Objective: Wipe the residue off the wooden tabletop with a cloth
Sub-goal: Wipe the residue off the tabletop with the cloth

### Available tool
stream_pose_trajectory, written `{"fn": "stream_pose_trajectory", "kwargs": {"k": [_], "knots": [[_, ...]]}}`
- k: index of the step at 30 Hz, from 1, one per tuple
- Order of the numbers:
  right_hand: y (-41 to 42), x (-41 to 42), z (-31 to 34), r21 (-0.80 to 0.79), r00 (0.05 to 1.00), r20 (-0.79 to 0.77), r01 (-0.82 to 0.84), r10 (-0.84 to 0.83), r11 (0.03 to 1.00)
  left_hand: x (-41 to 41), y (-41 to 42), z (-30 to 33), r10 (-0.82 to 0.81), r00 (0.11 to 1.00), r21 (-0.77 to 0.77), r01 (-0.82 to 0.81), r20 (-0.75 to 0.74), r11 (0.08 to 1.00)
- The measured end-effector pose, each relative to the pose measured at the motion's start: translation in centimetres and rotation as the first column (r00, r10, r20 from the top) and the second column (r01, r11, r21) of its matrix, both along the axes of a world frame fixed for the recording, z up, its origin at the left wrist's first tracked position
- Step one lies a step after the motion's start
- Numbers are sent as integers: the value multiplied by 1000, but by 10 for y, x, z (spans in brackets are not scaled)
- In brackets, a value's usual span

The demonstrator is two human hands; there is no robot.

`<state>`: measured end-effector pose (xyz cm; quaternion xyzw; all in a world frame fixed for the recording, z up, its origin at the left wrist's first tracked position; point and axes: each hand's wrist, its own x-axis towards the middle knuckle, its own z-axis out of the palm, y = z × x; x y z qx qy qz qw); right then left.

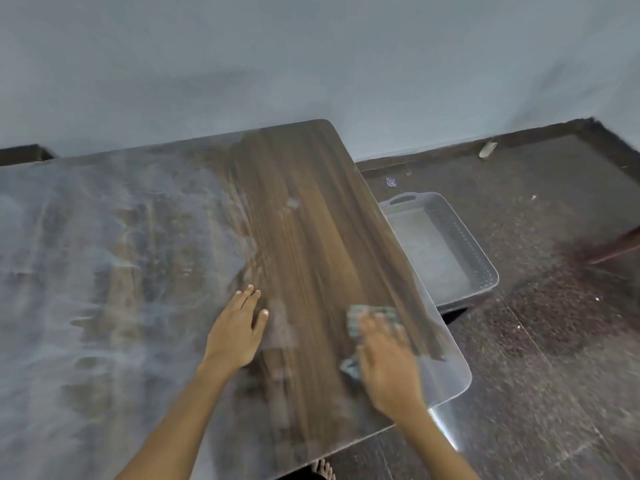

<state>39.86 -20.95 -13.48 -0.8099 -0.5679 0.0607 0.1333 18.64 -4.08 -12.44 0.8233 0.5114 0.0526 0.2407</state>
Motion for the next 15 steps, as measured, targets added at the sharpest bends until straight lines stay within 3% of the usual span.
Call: {"fn": "stream_pose_trajectory", "kwargs": {"k": [3, 6, 8, 10, 11, 12, 14, 15], "knots": [[-18, 48, -4, 8, 931, 23, 364, -364, 931, -12, -27, 16, 80, 997, -13, -80, -9, 997], [0, 45, -1, -35, 877, -40, 477, -478, 878, -28, -55, 19, 86, 996, -50, -88, -37, 995], [-13, 14, -3, 22, 965, -27, 262, -262, 965, -41, -67, 19, 105, 994, -53, -107, -40, 993], [-51, -19, -12, -7, 986, 57, -159, 159, 987, -59, -73, 22, 138, 990, -49, -140, -28, 989], [-69, -22, -16, -15, 960, 105, -261, 261, 965, -68, -73, 23, 156, 988, -46, -157, -18, 987], [-79, -20, -19, 5, 961, 118, -253, 250, 968, -81, -72, 25, 183, 983, -36, -183, -6, 982], [-77, -19, -21, 104, 991, 60, 116, -123, 988, -110, -68, 26, 255, 967, -2, -255, 15, 967], [-66, -25, -21, 135, 939, 5, 339, -343, 931, -125, -66, 26, 288, 957, 10, -288, 18, 958]]}}
